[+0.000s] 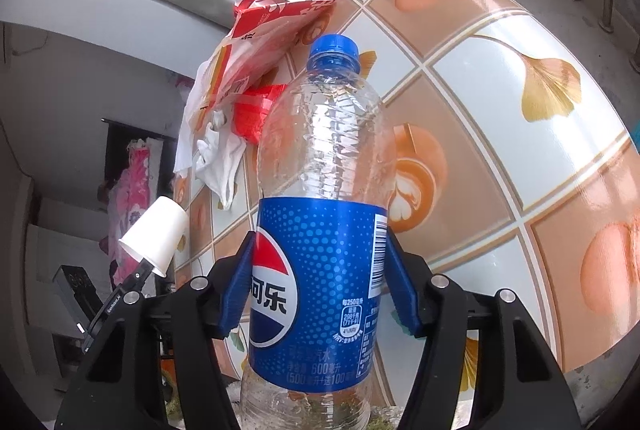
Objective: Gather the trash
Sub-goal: 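Carry the cup and bottle over the blue wastebasket and open both tools, then bring both open tools back to the white glove on the table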
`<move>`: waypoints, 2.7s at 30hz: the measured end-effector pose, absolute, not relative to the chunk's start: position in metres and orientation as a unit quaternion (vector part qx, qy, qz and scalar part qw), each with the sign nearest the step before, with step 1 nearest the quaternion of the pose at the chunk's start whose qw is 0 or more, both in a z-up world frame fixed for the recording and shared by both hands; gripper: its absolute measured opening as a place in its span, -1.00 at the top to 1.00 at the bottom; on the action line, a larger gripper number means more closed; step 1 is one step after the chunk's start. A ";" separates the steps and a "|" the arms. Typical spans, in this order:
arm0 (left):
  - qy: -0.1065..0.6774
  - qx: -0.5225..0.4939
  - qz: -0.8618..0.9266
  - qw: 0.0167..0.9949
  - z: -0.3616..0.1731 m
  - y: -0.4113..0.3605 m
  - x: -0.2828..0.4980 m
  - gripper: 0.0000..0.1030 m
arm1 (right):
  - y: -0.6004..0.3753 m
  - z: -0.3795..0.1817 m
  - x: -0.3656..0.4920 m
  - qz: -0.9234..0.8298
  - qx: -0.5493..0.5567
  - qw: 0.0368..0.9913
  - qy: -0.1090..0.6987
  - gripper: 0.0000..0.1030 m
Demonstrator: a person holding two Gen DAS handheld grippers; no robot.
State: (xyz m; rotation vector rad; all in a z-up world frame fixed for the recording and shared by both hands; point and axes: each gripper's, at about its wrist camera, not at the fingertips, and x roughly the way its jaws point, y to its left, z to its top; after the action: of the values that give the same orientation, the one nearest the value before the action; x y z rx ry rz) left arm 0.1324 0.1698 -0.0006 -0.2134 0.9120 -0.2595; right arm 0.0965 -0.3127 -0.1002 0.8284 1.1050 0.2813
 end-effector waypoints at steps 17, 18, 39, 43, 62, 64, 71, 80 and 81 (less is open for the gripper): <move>0.367 -0.064 -0.231 0.899 0.066 0.105 0.124 0.98 | -0.355 -0.066 0.062 0.122 0.411 0.785 0.446 -0.13; 0.363 -0.056 -0.241 0.898 0.070 0.097 0.125 0.98 | -0.360 -0.063 0.059 0.119 0.412 0.789 0.440 -0.13; 0.359 0.083 -0.467 0.804 0.078 -0.154 0.119 0.98 | -0.490 -0.093 -0.066 -0.045 0.524 0.777 0.347 -0.13; 0.367 0.109 -0.500 0.777 0.071 -0.211 0.110 0.98 | -0.527 -0.112 -0.104 -0.092 0.569 0.752 0.320 -0.14; 0.519 0.200 -0.520 0.648 -0.054 -0.496 0.123 -0.11 | -0.686 -0.253 -0.152 -0.159 0.744 0.619 0.196 -0.57; 0.511 0.191 -0.508 0.667 -0.059 -0.504 0.125 -0.12 | -0.700 -0.283 -0.151 -0.173 0.766 0.591 0.186 -0.57; 0.534 0.117 -0.491 0.678 -0.054 -0.449 0.144 -0.12 | -0.682 -0.313 -0.153 -0.188 0.782 0.566 0.179 -0.57; 0.457 0.063 -0.471 0.752 0.009 -0.291 0.156 -0.23 | -0.627 -0.249 -0.124 -0.179 0.681 0.663 0.256 -0.57; 0.447 0.062 -0.468 0.760 0.013 -0.273 0.154 -0.24 | -0.618 -0.237 -0.115 -0.172 0.659 0.680 0.271 -0.57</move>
State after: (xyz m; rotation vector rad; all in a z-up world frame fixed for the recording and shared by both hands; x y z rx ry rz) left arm 0.1541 -0.2725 0.0131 0.1341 0.9738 -1.0180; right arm -0.1148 -0.6178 -0.2371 1.4805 0.6077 -0.3866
